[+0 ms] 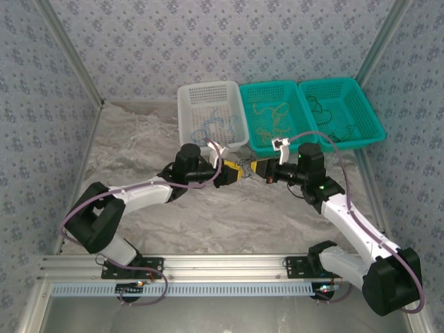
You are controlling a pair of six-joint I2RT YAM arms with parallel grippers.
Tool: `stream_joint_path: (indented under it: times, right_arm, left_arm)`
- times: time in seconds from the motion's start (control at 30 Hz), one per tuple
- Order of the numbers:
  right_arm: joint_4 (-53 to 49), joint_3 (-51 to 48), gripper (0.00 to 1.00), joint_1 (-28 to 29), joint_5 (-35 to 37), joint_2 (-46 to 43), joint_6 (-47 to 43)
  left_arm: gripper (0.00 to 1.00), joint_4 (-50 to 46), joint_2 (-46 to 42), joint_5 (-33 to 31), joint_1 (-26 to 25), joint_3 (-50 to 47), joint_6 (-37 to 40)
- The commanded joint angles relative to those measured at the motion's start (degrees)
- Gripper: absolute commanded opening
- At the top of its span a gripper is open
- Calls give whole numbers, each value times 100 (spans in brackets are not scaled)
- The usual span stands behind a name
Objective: Untangle the cables
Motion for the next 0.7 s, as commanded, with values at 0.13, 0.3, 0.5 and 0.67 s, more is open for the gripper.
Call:
stream_joint_path:
  times: [0.13, 0.3, 0.5, 0.67]
  right_arm:
    - [201, 118, 0, -58, -190, 37, 149]
    - [-333, 155, 15, -140, 1033, -2, 210]
    - [-991, 299, 61, -186, 1419, 255, 113]
    - [-472, 112, 64, -57, 1041, 73, 90]
  left_arm:
    - [23, 179, 145, -114, 54, 361, -39]
    - [0, -1, 143, -496, 94, 342, -274]
    - [0, -523, 318, -310, 195, 700, -682]
    - [0, -394, 373, -218, 210, 732, -865]
